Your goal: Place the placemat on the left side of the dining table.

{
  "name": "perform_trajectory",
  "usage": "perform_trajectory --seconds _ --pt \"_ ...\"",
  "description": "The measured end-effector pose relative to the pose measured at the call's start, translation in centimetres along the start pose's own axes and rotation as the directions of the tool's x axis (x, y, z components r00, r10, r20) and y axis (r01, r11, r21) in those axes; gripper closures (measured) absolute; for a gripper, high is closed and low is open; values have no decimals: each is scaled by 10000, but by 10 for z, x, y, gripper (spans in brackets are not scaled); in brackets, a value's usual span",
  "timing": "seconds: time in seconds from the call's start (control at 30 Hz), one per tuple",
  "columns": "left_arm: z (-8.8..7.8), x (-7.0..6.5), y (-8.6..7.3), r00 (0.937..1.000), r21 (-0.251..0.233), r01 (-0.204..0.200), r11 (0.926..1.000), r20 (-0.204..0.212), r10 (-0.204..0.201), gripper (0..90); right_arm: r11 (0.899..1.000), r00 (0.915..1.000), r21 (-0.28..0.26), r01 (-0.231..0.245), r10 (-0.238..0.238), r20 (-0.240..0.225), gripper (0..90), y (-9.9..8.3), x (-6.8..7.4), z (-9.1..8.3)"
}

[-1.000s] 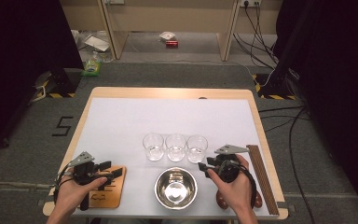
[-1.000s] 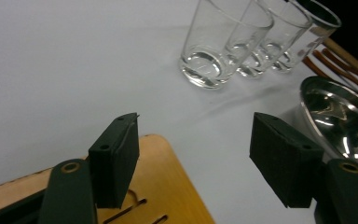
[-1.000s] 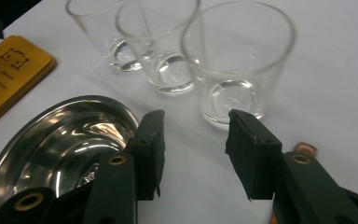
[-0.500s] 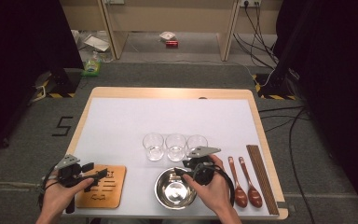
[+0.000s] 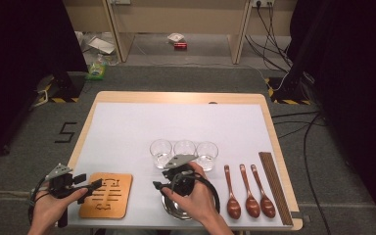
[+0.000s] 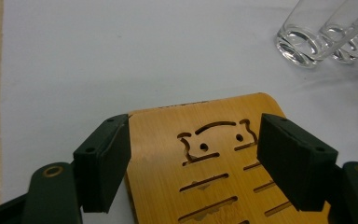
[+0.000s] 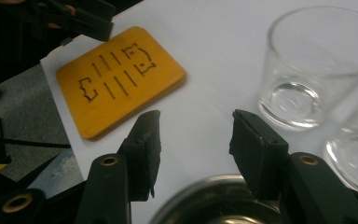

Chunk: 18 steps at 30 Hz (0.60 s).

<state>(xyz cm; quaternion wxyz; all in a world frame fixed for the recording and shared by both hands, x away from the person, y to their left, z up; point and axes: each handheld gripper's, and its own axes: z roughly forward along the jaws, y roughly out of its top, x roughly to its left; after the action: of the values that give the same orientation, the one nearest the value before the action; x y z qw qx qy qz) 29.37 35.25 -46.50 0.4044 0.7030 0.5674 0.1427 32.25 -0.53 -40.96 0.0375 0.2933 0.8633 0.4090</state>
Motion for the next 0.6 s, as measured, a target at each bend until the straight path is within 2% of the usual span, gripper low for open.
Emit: perform_trajectory --seconds 0.03,0.07,0.1,0.13,0.23,0.27,0.3,0.37,0.4,0.5,0.6 --pt "0 0 0 10000 0 0 10000 0 0 252 10000 10000 0 0 0 0 525 0 0 0" --pt "1 1 -1 10000 89 28 10000 -3 -28 251 9998 9997 63 205 -204 -145 522 5 7 8" --pt "1 1 -1 10000 89 28 10000 -3 -28 251 9998 9997 63 205 -204 -145 522 5 7 8" --pt "1 3 -2 10000 136 72 9999 -45 -71 251 9993 9987 167 323 -316 -395 518 10 14 18" --pt "1 4 -3 9999 222 93 9997 -46 -92 251 9982 9974 372 462 -440 -569 515 14 22 28" --pt "1 5 -3 9999 318 138 9994 -1 -138 251 9960 9953 586 672 -628 -738 509 17 29 38" --pt "1 5 -3 9999 318 138 9994 -1 -138 252 9960 9953 586 672 -628 -738 509 17 29 38" --pt "0 6 -3 9998 238 192 9995 67 -193 252 9920 9912 827 951 -867 -997 497 20 37 52" --pt "0 6 -3 9998 238 192 9995 67 -193 253 9920 9912 827 951 -867 -997 497 20 37 52" --pt "1 8 -4 9995 285 303 9991 114 -307 252 9858 9866 1198 1173 -1019 -1277 476 21 48 68" --pt "0 9 -4 9994 376 326 9988 128 -331 252 9816 9836 1381 1317 -1121 -1416 470 20 51 74"
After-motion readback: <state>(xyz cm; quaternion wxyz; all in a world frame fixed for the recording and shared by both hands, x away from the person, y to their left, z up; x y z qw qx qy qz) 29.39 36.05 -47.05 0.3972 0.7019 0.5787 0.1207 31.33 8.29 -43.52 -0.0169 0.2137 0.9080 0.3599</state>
